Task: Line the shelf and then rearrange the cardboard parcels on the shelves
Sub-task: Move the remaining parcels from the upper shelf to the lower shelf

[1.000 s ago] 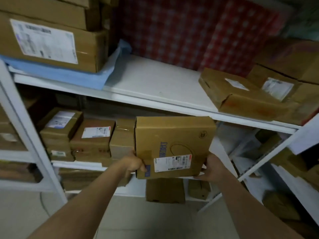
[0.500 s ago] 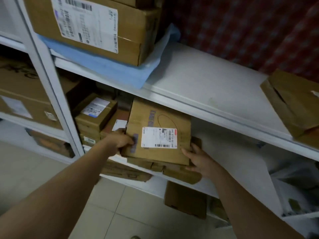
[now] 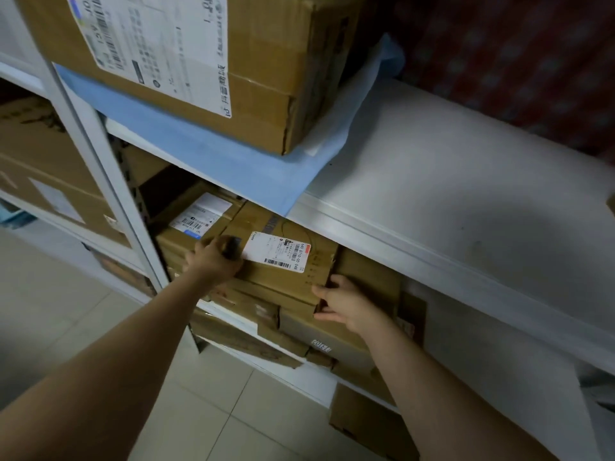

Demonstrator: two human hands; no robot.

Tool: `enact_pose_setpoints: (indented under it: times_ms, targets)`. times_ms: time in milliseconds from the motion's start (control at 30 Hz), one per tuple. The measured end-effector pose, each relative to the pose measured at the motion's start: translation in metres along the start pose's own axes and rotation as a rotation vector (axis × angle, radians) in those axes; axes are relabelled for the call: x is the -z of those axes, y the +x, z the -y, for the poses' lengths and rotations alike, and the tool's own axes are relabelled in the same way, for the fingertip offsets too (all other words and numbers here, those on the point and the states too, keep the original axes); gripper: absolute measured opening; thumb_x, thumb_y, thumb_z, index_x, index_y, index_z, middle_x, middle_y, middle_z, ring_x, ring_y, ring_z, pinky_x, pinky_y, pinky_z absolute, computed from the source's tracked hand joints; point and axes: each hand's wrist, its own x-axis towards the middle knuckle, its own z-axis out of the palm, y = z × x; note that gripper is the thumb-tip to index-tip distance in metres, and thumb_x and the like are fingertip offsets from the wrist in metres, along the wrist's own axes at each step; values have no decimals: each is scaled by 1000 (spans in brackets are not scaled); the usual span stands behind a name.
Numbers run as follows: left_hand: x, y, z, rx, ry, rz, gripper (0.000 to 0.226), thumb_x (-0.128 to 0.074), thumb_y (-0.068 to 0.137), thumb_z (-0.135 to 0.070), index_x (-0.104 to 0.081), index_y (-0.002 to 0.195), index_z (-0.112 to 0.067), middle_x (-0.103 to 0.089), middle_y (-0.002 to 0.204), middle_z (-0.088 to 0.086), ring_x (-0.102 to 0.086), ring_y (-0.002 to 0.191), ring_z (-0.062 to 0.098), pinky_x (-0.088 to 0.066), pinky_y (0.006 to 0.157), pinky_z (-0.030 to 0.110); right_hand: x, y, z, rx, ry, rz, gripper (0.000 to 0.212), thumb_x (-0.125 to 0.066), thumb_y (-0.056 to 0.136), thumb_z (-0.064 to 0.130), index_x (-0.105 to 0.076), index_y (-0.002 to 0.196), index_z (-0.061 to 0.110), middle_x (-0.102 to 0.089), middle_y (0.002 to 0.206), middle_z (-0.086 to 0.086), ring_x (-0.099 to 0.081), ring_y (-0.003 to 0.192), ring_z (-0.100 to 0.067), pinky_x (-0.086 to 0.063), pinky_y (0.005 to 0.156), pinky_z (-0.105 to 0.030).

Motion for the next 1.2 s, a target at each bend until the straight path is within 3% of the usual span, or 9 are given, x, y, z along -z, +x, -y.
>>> enact_pose_setpoints:
  times_ms: [233, 367, 433, 500, 633, 833, 967, 1067, 1200]
  targets:
    - [-12, -8, 6, -43, -74, -121, 69, -65, 88, -39, -34, 149, -30, -22, 155, 14, -18, 142, 39, -25, 115, 51, 0, -8, -6, -17, -123, -52, 56, -57, 96, 25, -34, 146, 16, -52, 138, -14, -57, 120, -31, -56, 81, -34]
    - [-16, -37, -6, -166, 54, -195, 60, -60, 90, -45, -41, 143, -27, -41, 144, 18, -35, 134, 39, -35, 109, 50, 13, -24, -21, 37, -44, -267, 46, -51, 99, 27, -41, 143, 15, -54, 133, -12, -60, 108, -26, -56, 84, -34]
    - [-18, -58, -19, -339, 7, -146, 43, -58, 92, -41, -52, 132, -24, -58, 130, 11, -56, 116, 30, -50, 91, 41, 26, -36, -32, 104, 81, -396, 33, -48, 100, 21, -53, 132, 12, -60, 115, -11, -60, 92, -22, -56, 86, -37]
    - [-20, -90, -41, -518, -38, -73, 23, -56, 96, -34, -63, 115, -22, -68, 114, 3, -66, 98, 19, -53, 75, 30, 45, -60, -43, 180, 172, -553, 21, -48, 97, 19, -64, 110, 15, -65, 107, -9, -64, 93, -25, -56, 88, -43]
    - [-33, -161, -87, -732, -2, 182, 16, -53, 98, -33, -66, 94, -23, -70, 89, 0, -67, 82, 14, -56, 76, 33, 85, -104, -66, 280, 227, -900, 19, -53, 91, 20, -61, 75, 28, -71, 95, -11, -67, 86, -31, -58, 79, -48]
    - [-57, -268, -157, -1041, 272, 527, 23, -57, 96, -33, -71, 107, -18, -69, 112, -2, -64, 104, 14, -51, 97, 35, 174, -215, -88, 361, 405, -1470, 32, -38, 94, 19, -60, 90, -3, -60, 90, -20, -59, 87, -33, -46, 76, -41]
    - [-65, -323, -203, -1149, 23, 507, 17, -56, 95, -21, -71, 89, -24, -69, 95, -7, -66, 95, 13, -51, 83, 25, 237, -266, -92, 366, 582, -1671, 31, -50, 93, 17, -61, 116, -1, -60, 117, -21, -57, 107, -38, -46, 93, -43]
    - [-83, -351, -241, -1131, -235, 399, 16, -56, 95, -25, -70, 103, -21, -72, 107, -2, -66, 97, 16, -53, 87, 28, 290, -293, -100, 323, 729, -1668, 38, -49, 93, 23, -54, 126, 5, -50, 134, -20, -49, 121, -38, -42, 99, -45]
    - [-101, -370, -282, -1020, -318, 356, 52, -52, 96, -43, -46, 141, -18, -56, 138, 4, -54, 123, 23, -45, 105, 38, 353, -312, -116, 374, 762, -1523, 47, -47, 91, 34, -50, 133, 12, -55, 133, -13, -50, 121, -36, -43, 101, -44]
